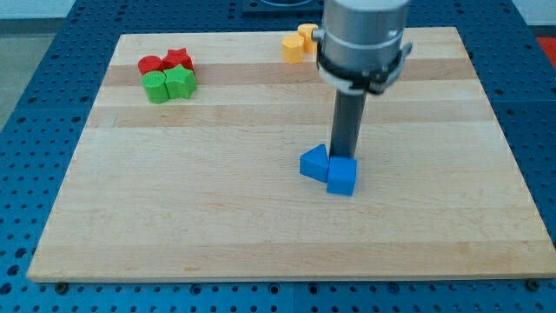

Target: Place the triangle parallel to the cube

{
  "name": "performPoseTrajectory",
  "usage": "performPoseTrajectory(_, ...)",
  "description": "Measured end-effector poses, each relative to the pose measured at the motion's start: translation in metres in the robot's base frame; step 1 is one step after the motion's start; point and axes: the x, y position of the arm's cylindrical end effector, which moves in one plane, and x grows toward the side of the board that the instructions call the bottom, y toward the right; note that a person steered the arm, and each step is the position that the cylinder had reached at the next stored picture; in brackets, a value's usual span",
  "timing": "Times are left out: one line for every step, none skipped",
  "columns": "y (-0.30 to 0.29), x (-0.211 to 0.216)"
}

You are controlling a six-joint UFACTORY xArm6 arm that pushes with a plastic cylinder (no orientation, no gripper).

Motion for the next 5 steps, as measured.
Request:
performPoseTrajectory(0.0,0.024)
performPoseTrajectory(0.0,-0.013)
performPoseTrajectory(-0.026,-0.056)
performPoseTrajectory(-0.075,-0.032)
performPoseTrajectory(-0.079,0.025)
